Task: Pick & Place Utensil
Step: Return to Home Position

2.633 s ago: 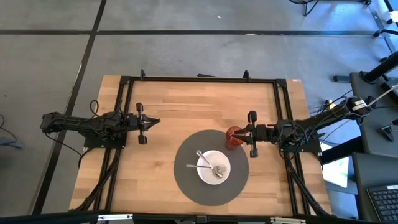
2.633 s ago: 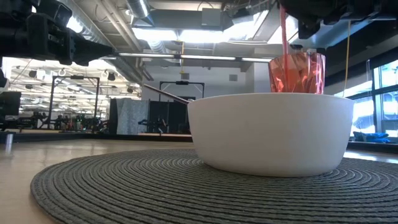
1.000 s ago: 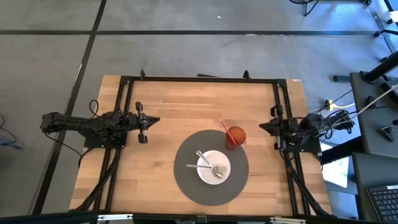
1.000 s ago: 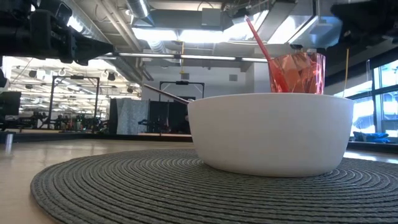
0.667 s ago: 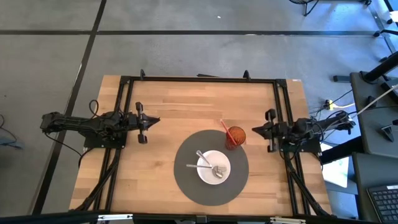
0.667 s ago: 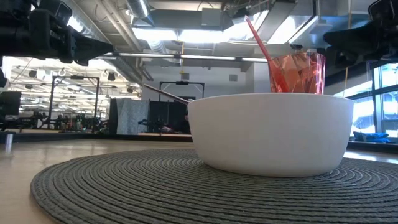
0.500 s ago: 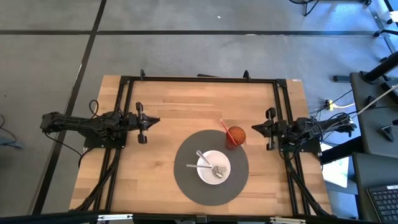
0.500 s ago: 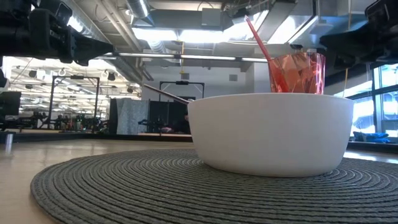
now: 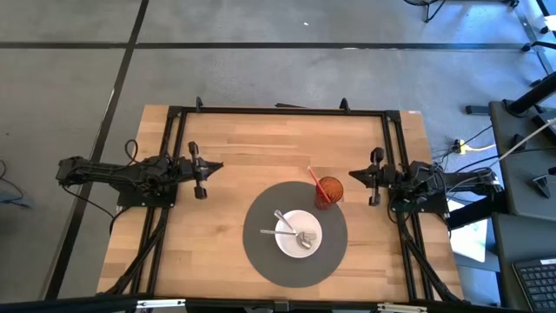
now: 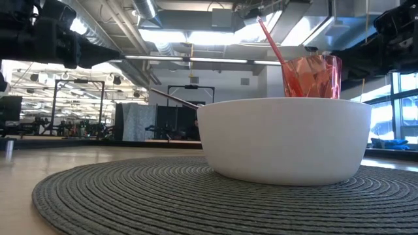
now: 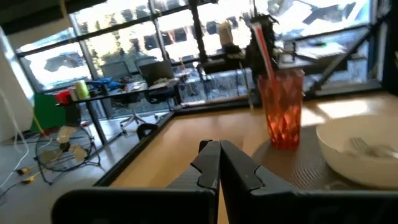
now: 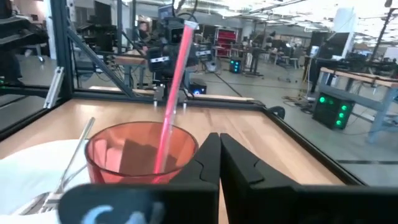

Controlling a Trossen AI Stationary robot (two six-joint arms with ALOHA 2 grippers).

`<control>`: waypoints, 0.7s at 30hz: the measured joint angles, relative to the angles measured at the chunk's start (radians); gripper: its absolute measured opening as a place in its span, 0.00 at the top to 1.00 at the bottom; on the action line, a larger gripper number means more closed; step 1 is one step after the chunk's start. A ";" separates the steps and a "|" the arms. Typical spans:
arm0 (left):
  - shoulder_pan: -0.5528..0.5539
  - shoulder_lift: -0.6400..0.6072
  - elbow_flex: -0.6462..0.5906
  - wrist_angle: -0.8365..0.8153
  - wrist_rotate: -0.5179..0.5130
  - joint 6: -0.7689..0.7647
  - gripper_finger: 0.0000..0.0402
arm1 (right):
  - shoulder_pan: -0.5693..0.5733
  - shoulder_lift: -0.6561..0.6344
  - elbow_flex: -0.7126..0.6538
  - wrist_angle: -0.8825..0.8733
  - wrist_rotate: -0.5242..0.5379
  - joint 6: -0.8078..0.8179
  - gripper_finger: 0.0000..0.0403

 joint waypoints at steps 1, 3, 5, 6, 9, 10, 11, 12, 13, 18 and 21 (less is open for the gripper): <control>0.000 0.000 0.000 -0.017 0.014 0.011 0.99 | -0.005 0.000 0.000 -0.001 -0.005 0.006 1.00; 0.000 0.000 0.000 -0.061 0.023 0.017 0.99 | -0.013 0.000 0.000 0.000 -0.014 0.011 1.00; 0.000 0.000 0.000 -0.087 0.019 0.013 1.00 | -0.019 0.000 0.000 -0.001 -0.018 0.011 1.00; 0.000 0.000 0.000 -0.091 0.019 0.011 1.00 | -0.022 0.000 0.000 -0.001 -0.019 0.012 1.00; 0.000 0.000 0.000 -0.091 0.030 0.013 0.99 | -0.027 0.000 0.000 -0.001 -0.019 0.019 0.99; 0.000 0.000 0.000 -0.091 0.038 0.013 0.99 | -0.028 0.000 0.000 -0.001 -0.019 0.022 0.99; 0.000 0.000 0.000 -0.092 0.048 0.021 0.99 | -0.028 0.000 0.000 -0.001 -0.019 0.022 0.99; 0.000 0.000 0.000 -0.092 0.061 0.031 1.00 | -0.028 0.000 0.000 -0.001 -0.019 0.022 0.99; 0.000 0.000 0.000 -0.091 0.077 0.042 1.00 | -0.028 0.000 0.000 -0.001 -0.019 0.022 0.99; 0.000 -0.004 0.000 -0.040 0.129 0.085 0.99 | -0.028 0.000 0.000 0.000 -0.019 0.022 0.99; 0.000 -0.025 0.000 -0.010 0.145 0.109 1.00 | -0.028 0.000 0.000 0.000 -0.020 0.022 0.99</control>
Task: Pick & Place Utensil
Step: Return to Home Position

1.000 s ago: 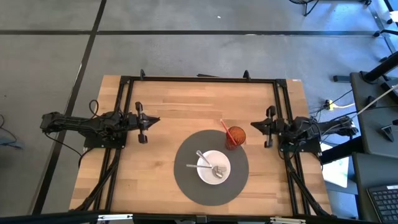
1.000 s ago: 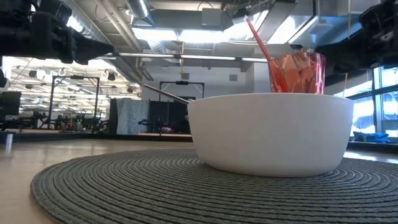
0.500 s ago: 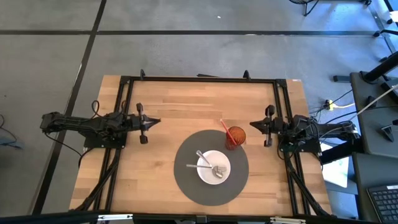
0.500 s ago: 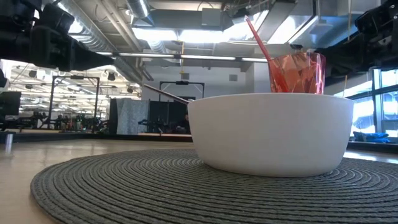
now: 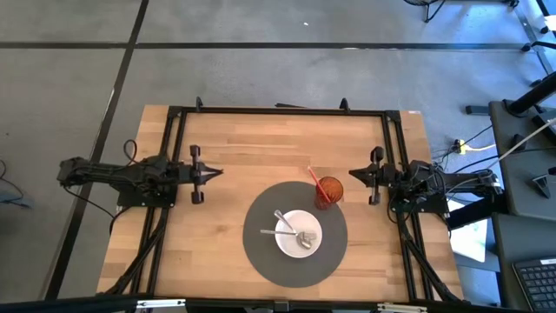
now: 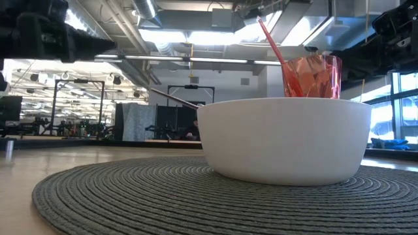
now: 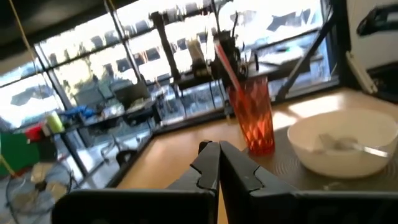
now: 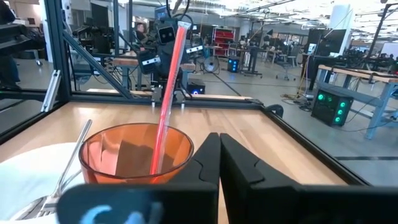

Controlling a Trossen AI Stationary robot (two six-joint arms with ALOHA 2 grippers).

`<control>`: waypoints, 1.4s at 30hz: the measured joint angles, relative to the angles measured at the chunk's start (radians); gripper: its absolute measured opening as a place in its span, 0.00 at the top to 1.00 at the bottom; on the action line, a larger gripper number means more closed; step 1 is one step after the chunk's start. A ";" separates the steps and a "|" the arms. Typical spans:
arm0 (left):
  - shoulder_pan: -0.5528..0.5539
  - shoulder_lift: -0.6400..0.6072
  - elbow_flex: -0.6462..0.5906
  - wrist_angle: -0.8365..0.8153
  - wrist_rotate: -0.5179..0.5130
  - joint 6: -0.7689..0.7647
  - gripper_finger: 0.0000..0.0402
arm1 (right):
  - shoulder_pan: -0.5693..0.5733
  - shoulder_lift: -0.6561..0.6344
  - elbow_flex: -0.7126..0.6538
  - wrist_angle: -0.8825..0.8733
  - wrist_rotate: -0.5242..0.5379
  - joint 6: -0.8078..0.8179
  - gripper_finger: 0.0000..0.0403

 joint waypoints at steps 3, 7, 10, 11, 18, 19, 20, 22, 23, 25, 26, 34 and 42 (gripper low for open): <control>0.000 -0.038 0.000 0.019 0.021 0.008 0.99 | 0.000 0.000 0.000 0.000 -0.004 0.003 0.99; 0.000 -0.101 0.000 0.002 0.026 0.017 1.00 | 0.000 0.000 0.000 0.000 -0.004 0.017 0.99; 0.003 -0.149 0.000 -0.011 0.013 0.025 0.99 | 0.000 0.000 0.000 -0.001 -0.006 0.027 0.99; 0.005 -0.163 0.000 -0.022 0.003 0.026 0.99 | 0.000 0.000 0.000 -0.001 -0.006 0.030 0.99; 0.031 -0.197 0.000 -0.138 0.024 0.043 0.99 | 0.000 0.002 0.001 -0.001 -0.006 0.041 0.99; 0.035 -0.197 0.000 -0.169 0.048 0.043 0.99 | 0.000 0.003 0.001 -0.001 -0.009 0.040 0.99; 0.038 -0.197 0.000 -0.198 0.070 0.042 1.00 | 0.000 0.003 0.001 -0.002 -0.015 0.035 0.99; 0.042 -0.197 0.000 -0.216 0.104 0.031 1.00 | 0.000 0.004 0.001 -0.004 -0.026 0.028 0.99; 0.043 -0.197 0.000 -0.221 0.115 0.026 1.00 | 0.000 0.004 0.001 -0.004 -0.030 0.027 0.99; 0.043 -0.197 0.000 -0.237 0.119 0.013 0.99 | 0.000 0.004 0.001 -0.005 -0.031 0.027 0.99; 0.043 -0.197 0.000 -0.238 0.119 0.008 0.99 | 0.000 0.005 0.001 -0.005 -0.031 0.027 0.99; 0.043 -0.197 0.000 -0.250 0.122 -0.013 0.99 | 0.000 0.011 0.001 -0.006 -0.030 0.019 0.99; 0.034 -0.183 0.000 -0.244 0.186 -0.065 0.99 | 0.000 0.031 0.001 -0.005 -0.030 0.026 0.99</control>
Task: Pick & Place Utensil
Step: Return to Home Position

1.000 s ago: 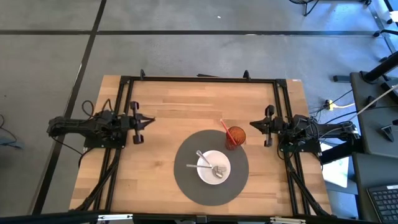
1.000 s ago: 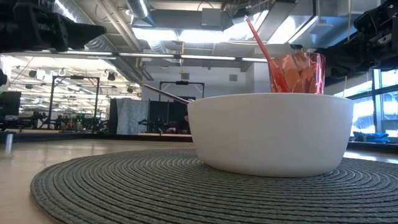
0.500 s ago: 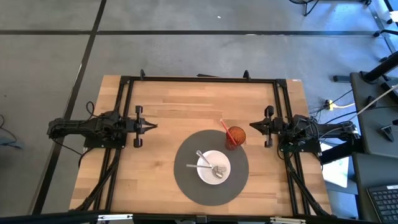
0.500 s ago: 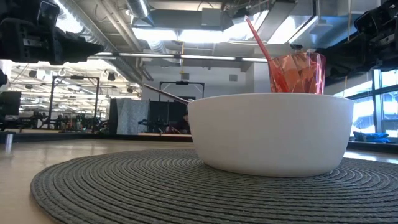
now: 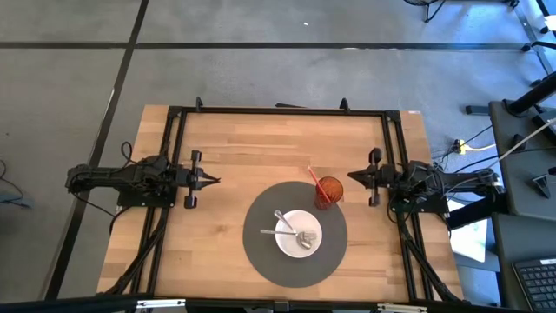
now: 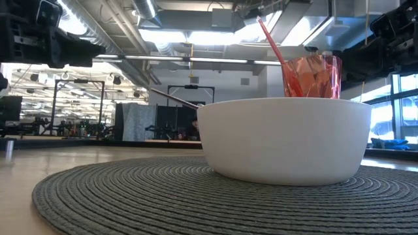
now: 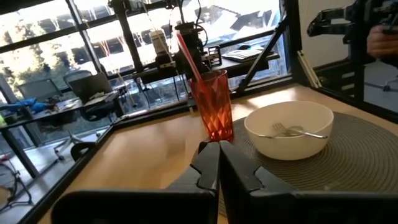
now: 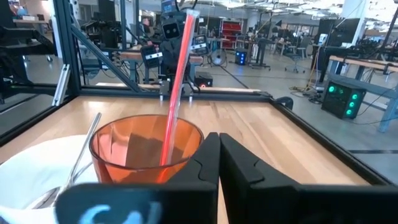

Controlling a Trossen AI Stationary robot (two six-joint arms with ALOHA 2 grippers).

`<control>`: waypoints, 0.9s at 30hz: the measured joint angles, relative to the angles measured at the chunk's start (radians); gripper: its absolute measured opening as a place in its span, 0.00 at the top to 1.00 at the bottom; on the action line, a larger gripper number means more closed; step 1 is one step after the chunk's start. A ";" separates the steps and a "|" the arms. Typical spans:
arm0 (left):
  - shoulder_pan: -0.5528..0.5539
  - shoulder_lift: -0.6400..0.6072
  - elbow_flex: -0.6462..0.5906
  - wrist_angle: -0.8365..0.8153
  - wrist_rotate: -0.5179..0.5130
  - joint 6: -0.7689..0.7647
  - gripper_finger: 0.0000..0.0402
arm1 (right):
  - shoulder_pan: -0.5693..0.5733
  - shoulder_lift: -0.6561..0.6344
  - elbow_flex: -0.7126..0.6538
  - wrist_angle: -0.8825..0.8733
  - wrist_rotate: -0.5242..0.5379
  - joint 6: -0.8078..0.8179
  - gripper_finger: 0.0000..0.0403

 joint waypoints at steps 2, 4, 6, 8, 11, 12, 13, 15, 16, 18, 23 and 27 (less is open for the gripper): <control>0.000 0.000 0.000 0.000 -0.002 -0.002 1.00 | 0.000 0.015 0.000 0.000 0.000 0.003 0.99; 0.000 0.001 0.000 0.000 -0.003 -0.005 1.00 | 0.000 0.030 0.000 0.000 0.000 0.003 0.99; 0.000 0.001 0.000 -0.003 -0.015 -0.006 0.99 | 0.000 0.040 0.000 0.000 0.003 0.003 0.99; 0.000 0.001 0.000 -0.005 -0.025 -0.007 0.99 | 0.000 0.046 0.000 0.002 0.009 0.003 0.99; 0.000 0.001 0.000 -0.006 -0.025 -0.008 1.00 | 0.000 0.047 0.000 0.010 0.009 0.002 0.99; 0.000 0.001 0.000 -0.006 -0.025 -0.009 1.00 | 0.000 0.047 0.000 0.018 0.009 0.002 0.99; 0.000 0.001 0.000 -0.006 -0.025 -0.009 0.99 | 0.000 0.047 0.000 0.029 0.009 0.001 0.99; 0.000 0.001 0.000 -0.006 -0.025 -0.008 0.99 | 0.000 0.047 0.000 0.048 0.009 0.001 0.99; 0.000 0.001 0.000 -0.005 -0.024 -0.008 0.99 | 0.000 0.047 0.000 0.055 0.009 0.001 0.99; 0.000 0.001 0.000 -0.004 -0.024 -0.009 1.00 | 0.000 0.047 0.000 0.057 0.009 0.004 0.99; 0.000 0.000 0.000 -0.004 -0.024 -0.009 0.99 | 0.000 0.047 0.000 0.042 0.022 0.015 0.99; 0.000 0.000 0.000 -0.005 -0.024 -0.017 1.00 | 0.000 0.047 0.000 0.042 0.073 0.031 0.99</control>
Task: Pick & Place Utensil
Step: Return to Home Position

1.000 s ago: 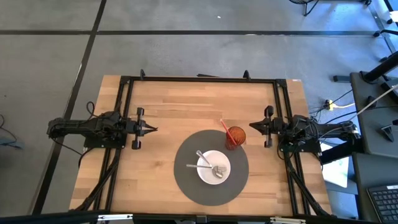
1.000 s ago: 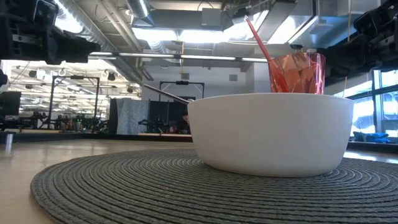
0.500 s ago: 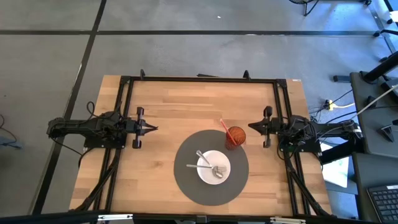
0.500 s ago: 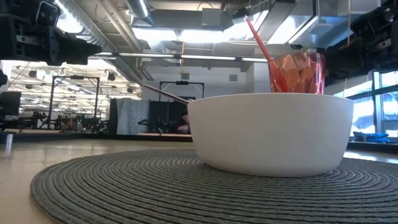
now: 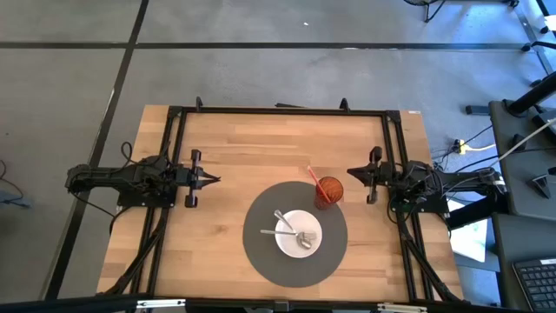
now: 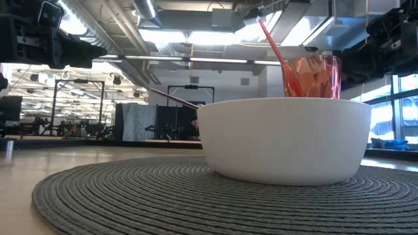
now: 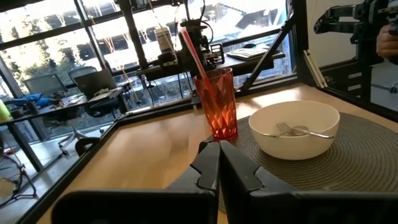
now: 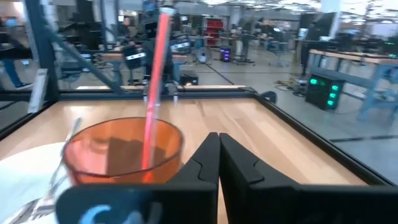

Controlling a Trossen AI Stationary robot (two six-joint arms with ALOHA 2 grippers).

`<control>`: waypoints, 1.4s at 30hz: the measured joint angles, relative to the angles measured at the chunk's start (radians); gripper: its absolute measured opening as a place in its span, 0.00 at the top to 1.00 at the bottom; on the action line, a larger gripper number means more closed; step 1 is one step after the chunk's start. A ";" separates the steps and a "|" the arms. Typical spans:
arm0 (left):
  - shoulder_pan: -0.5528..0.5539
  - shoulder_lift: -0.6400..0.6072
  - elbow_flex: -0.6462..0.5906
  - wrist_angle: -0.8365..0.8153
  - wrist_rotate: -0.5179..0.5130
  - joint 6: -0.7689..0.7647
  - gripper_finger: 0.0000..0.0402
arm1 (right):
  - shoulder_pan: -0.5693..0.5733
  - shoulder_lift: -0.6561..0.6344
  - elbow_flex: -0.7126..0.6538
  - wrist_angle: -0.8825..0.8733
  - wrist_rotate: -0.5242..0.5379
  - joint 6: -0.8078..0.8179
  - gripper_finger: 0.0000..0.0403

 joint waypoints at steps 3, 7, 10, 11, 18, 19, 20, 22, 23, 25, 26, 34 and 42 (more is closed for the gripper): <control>0.000 0.000 0.000 0.000 0.000 -0.010 0.99 | 0.000 0.000 0.000 0.000 0.015 0.009 0.99; 0.000 0.000 0.000 0.004 -0.007 -0.057 1.00 | 0.000 0.000 0.000 0.000 0.015 0.016 0.98; 0.000 0.000 0.000 0.003 -0.067 -0.076 1.00 | 0.000 0.000 0.000 0.000 0.015 0.014 0.97; 0.000 0.000 0.000 0.004 -0.087 -0.075 0.99 | 0.000 0.000 0.000 0.000 0.015 0.005 0.97; 0.000 0.000 0.000 0.013 -0.129 -0.005 1.00 | 0.000 0.000 0.000 0.026 0.015 -0.068 0.99; 0.000 0.000 0.000 0.013 -0.129 -0.009 0.99 | 0.000 0.000 0.000 0.027 0.015 -0.067 0.98; 0.000 0.000 0.000 0.013 -0.130 -0.011 0.99 | 0.000 0.000 0.000 0.026 0.015 -0.067 0.97; 0.000 0.000 0.000 0.013 -0.132 -0.010 0.99 | 0.000 0.000 0.000 0.026 0.015 -0.058 0.95; 0.000 0.000 0.000 0.013 -0.132 -0.010 0.99 | 0.000 0.000 0.000 0.026 0.015 -0.050 0.95; 0.000 0.000 0.000 0.013 -0.130 -0.032 1.00 | 0.000 0.000 0.000 0.019 0.008 -0.016 0.94; 0.000 0.000 0.000 0.014 -0.129 -0.050 1.00 | 0.000 0.000 0.000 0.015 0.002 -0.003 0.94; 0.000 0.000 0.000 0.014 -0.129 -0.087 0.98 | 0.000 0.000 0.000 0.007 -0.002 0.014 0.98; 0.000 0.000 0.000 0.013 -0.129 -0.087 0.99 | 0.000 0.000 0.000 0.007 -0.004 0.015 0.96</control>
